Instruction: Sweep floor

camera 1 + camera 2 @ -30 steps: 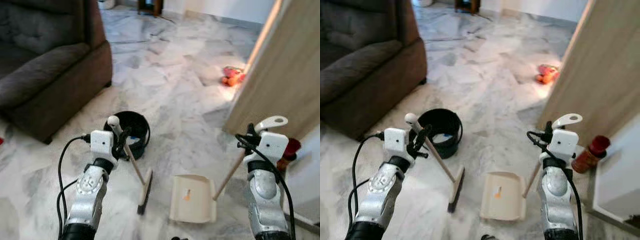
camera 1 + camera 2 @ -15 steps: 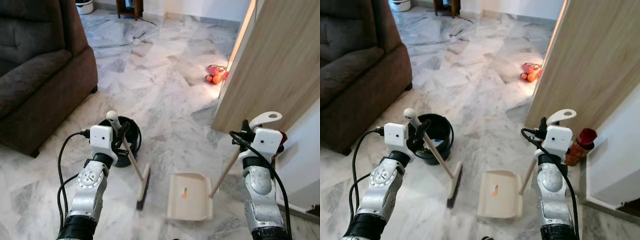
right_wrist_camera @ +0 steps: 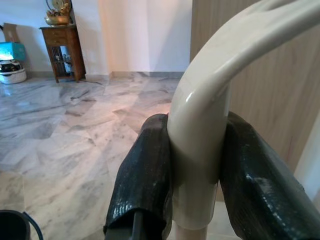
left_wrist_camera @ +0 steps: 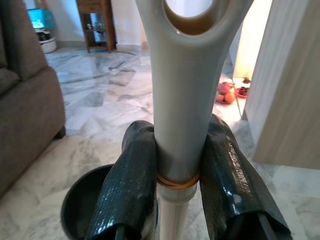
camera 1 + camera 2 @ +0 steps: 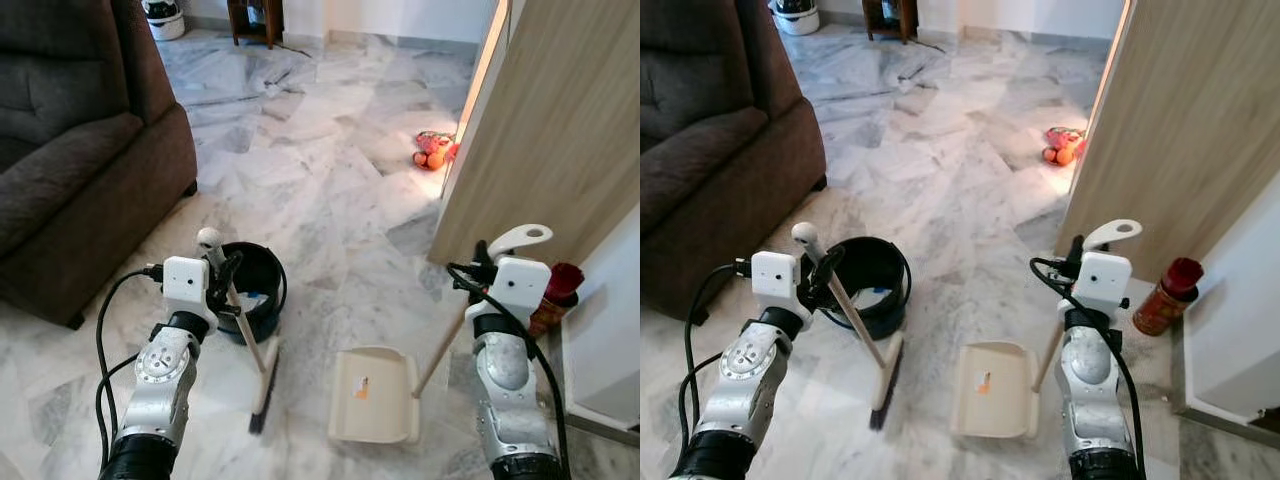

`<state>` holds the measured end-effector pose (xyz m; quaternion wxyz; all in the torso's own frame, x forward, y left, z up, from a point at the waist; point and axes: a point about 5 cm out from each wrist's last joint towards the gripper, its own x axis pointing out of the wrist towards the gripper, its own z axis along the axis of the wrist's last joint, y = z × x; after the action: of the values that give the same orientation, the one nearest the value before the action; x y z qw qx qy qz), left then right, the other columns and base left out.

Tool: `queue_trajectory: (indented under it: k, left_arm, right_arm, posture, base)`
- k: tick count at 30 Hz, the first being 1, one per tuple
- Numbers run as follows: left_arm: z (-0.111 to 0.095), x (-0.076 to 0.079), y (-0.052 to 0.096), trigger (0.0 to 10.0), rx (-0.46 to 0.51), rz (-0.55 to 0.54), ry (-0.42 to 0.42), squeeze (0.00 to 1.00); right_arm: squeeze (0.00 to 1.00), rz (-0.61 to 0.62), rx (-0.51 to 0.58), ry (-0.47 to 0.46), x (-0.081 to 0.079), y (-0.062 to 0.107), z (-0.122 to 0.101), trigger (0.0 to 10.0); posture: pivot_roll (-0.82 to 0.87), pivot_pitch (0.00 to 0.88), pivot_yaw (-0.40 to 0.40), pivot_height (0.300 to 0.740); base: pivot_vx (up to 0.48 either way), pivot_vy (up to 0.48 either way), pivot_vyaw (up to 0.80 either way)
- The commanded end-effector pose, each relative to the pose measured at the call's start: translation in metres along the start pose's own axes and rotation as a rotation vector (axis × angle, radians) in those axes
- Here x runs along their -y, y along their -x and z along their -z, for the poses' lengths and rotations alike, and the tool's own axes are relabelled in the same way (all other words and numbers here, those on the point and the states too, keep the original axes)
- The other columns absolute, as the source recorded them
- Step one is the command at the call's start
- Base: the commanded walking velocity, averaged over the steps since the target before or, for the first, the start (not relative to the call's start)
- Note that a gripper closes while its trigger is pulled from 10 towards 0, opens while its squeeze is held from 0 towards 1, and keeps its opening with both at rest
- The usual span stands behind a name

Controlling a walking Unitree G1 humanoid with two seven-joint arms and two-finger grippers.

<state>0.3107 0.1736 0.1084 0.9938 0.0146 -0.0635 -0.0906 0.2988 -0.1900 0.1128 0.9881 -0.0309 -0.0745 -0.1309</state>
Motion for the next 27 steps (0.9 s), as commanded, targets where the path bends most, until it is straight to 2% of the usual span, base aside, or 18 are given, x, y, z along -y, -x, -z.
queue_trajectory:
  k: [1,27]
  left_arm:
    - [-0.0079,-0.0003,-0.0039,10.0,0.038,0.010,-0.014,0.00]
    - [-0.0099,-0.0017,-0.0077,10.0,0.049,0.014,-0.024,0.00]
  right_arm:
    - [0.00,0.021,0.036,-0.002,0.0035,0.0000,-0.0075,10.0]
    - [0.00,0.028,0.029,-0.004,0.0005,-0.0002,-0.0057,10.0]
  posture:
    - [-0.11,0.047,0.072,0.740]
    - [-0.10,0.029,0.077,0.740]
  base:
    - [0.000,0.000,-0.79]
    - [0.000,0.000,-0.79]
